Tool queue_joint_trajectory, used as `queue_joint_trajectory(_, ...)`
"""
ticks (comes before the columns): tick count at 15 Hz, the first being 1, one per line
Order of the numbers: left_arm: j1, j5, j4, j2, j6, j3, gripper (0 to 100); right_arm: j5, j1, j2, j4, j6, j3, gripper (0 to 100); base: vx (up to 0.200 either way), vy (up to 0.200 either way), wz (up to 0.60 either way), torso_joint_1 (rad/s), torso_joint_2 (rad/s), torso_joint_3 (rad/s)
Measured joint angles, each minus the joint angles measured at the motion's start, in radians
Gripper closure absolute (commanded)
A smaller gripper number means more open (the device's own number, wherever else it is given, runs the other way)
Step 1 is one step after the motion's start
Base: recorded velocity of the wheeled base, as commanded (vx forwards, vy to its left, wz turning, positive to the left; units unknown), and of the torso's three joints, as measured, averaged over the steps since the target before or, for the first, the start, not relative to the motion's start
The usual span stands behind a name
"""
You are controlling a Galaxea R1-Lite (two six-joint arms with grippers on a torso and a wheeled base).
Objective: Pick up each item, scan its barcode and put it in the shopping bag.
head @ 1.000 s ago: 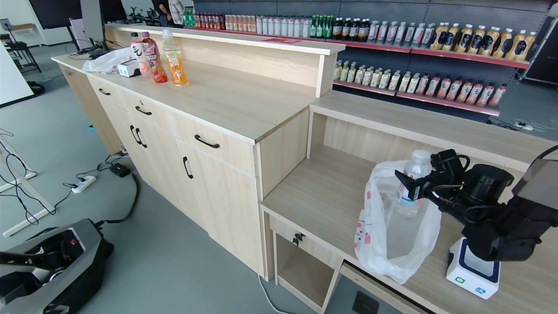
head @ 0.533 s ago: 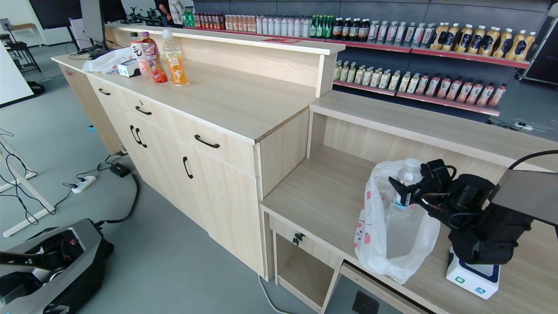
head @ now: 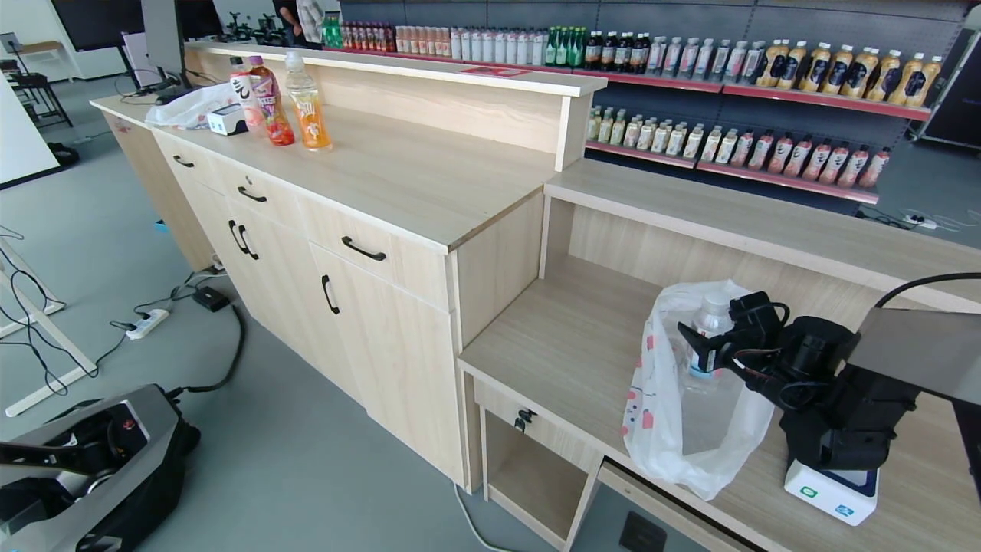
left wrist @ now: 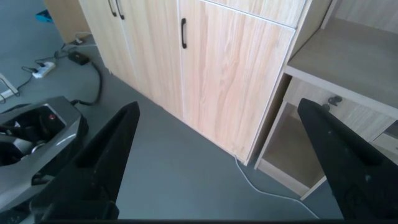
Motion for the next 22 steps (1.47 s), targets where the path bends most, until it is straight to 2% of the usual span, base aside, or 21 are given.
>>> queue_joint_trajectory(22, 0.0, 0.0, 0.0, 0.0, 0.0, 0.0, 0, 0.0, -0.013, 0.028, 0.0, -0.02, 0.03, 100, 0.0, 0.0, 0.0, 0.0, 0.0, 0.0)
